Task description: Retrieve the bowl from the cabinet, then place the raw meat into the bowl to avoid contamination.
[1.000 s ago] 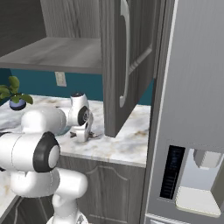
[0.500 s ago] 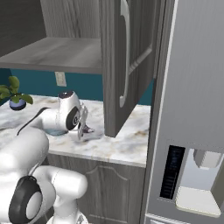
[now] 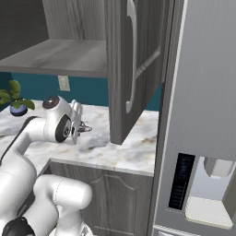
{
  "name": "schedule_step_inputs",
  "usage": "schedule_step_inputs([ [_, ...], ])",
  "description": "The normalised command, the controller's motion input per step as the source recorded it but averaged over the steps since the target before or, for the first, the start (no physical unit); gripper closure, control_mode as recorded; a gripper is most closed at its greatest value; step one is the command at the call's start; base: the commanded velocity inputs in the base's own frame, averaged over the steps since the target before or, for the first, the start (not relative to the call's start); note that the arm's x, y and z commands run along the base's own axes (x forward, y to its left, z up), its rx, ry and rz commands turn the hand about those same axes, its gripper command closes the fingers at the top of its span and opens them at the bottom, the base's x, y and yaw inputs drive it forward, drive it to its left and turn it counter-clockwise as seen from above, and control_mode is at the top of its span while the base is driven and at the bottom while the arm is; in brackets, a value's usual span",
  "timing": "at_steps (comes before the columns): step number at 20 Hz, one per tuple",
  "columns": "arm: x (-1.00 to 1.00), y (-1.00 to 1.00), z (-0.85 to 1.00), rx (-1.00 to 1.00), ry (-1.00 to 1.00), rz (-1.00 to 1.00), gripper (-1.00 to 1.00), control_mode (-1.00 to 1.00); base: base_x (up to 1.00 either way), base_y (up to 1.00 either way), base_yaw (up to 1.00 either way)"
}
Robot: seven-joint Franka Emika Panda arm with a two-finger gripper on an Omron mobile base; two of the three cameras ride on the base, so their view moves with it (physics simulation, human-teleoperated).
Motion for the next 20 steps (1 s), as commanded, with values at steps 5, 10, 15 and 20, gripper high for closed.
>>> schedule_step_inputs([
  [5, -0.01, 0.34, 0.59, -0.03, -0.05, 0.02, 1.00, -1.00, 0.00, 0.00, 0.00],
  [10, 0.11, 0.56, 0.16, -0.04, 0.08, 0.00, 1.00, -1.00, 0.00, 0.00, 0.00],
  [15, 0.13, 0.55, 0.29, -0.04, 0.04, 0.01, 1.00, -1.00, 0.00, 0.00, 0.00],
  [20, 0.14, 0.55, 0.02, -0.02, 0.06, 0.00, 1.00, -1.00, 0.00, 0.00, 0.00],
])
